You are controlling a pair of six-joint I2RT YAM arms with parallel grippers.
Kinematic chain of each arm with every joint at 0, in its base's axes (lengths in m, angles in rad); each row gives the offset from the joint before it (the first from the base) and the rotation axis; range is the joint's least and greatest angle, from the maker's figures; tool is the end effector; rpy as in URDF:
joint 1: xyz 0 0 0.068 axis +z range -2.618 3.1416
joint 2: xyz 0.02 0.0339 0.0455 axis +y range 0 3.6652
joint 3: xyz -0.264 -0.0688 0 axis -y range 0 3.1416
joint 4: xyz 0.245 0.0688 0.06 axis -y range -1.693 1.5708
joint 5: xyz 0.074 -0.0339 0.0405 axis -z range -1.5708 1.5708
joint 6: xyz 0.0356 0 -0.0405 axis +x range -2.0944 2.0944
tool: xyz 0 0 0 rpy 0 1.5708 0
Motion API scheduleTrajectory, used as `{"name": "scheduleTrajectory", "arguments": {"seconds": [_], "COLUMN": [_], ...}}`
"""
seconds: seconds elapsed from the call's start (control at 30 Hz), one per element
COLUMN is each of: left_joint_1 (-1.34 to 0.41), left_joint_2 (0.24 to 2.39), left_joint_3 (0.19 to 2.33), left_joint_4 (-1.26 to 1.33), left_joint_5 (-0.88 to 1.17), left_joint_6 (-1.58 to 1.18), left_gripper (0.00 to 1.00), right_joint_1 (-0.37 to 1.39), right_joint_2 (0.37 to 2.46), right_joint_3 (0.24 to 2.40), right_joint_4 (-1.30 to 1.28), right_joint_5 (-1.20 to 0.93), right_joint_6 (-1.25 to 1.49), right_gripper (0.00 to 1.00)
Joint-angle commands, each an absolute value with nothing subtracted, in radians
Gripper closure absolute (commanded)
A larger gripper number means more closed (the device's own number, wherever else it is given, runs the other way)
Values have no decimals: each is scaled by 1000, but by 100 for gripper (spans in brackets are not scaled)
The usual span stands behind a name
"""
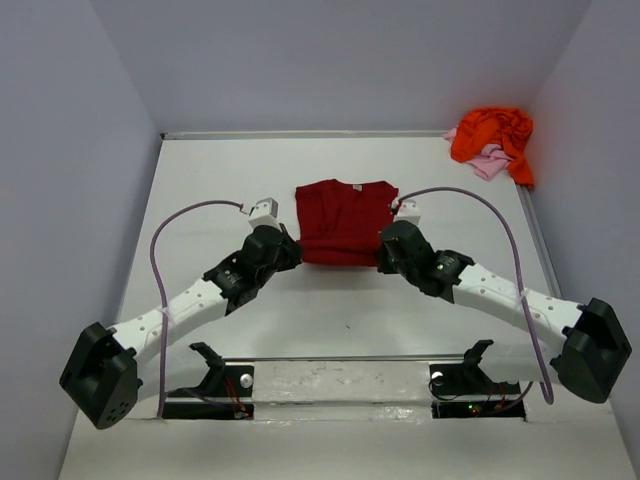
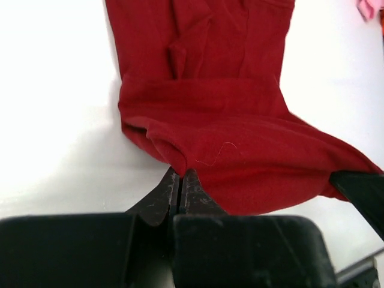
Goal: Fold and stack the t-shirts
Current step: Fold the tshirt
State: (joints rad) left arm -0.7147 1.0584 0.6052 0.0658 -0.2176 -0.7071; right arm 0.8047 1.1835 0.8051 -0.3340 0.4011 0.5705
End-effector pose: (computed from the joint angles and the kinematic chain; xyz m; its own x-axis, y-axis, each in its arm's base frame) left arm 0.1847 -0.1501 0.2492 -0.5346 -0.3760 -0.7569 0.1864 0.8211 -0.5395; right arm 0.1840 0.1712 0.2534 -0.6291 0.0633 -0.7748 -0.1412 0.9708 0.1939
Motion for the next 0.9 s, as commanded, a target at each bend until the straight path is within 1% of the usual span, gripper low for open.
{"name": "scheduleTrajectory", "arguments": {"seconds": [0.0, 0.13, 0.3, 0.33, 0.47, 0.87], "left_joint_1": [-681, -643, -585, -575, -545, -496], "left_joint_2": [1164, 1336, 1479, 1536, 1598, 1782], "left_joint_3": [692, 842, 962, 1001, 1086, 1385], "left_joint_4": [129, 138, 161, 164, 167, 83], "left_joint_5": [-261, -267, -238, -245, -229, -193], "left_joint_6": [-620, -557, -515, -505, -489, -428], "left_gripper": [100, 100, 100, 100, 100, 100], "right_joint_1": [799, 799, 788, 769, 756, 657], "right_joint_2": [1287, 1400, 1515, 1543, 1591, 1701], "right_joint_3": [882, 952, 1029, 1057, 1110, 1276], "right_joint_4": [-312, -265, -235, -223, -183, -133], "right_joint_5": [586, 663, 712, 736, 759, 709], "right_joint_6": [568, 552, 523, 519, 474, 382], "right_gripper": [100, 100, 100, 100, 100, 100]}}
